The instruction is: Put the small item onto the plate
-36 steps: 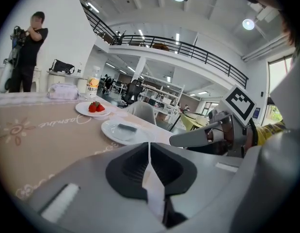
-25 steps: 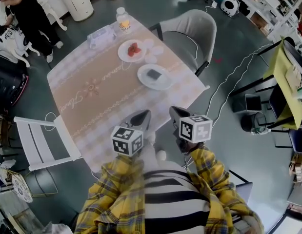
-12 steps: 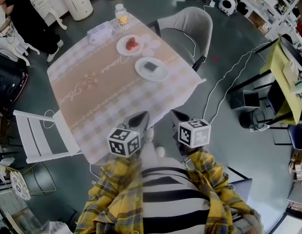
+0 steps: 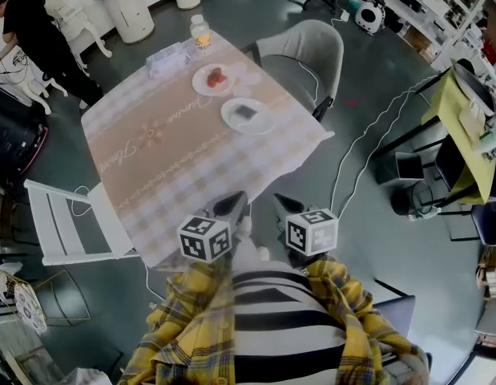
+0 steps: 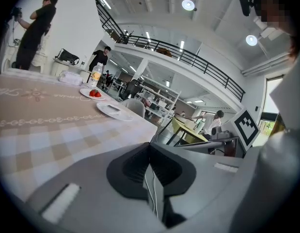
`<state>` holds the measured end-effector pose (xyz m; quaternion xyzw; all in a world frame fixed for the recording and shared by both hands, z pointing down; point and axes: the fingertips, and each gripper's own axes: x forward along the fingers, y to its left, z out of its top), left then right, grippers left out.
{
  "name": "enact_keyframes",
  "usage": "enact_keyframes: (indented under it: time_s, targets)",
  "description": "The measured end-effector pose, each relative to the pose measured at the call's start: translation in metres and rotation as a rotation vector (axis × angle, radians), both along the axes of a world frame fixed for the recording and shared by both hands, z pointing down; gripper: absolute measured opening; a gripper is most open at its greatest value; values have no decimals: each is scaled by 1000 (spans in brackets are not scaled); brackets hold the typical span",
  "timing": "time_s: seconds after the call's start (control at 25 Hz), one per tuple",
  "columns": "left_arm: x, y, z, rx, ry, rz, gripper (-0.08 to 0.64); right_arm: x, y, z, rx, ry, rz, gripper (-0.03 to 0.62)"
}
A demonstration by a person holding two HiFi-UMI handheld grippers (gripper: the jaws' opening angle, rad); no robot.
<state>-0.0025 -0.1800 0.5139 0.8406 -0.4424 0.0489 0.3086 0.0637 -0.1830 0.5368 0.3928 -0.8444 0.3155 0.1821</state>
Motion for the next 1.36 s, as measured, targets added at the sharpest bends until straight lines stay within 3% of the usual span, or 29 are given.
enact_keyframes:
  time_s: [0.48, 1.36]
  targets:
    - [1, 10, -5, 33, 6, 10, 0, -1, 7, -12, 58, 8, -14, 0]
    - [23, 21, 2, 10, 16, 32, 0, 21, 26, -8, 39, 4, 13, 0]
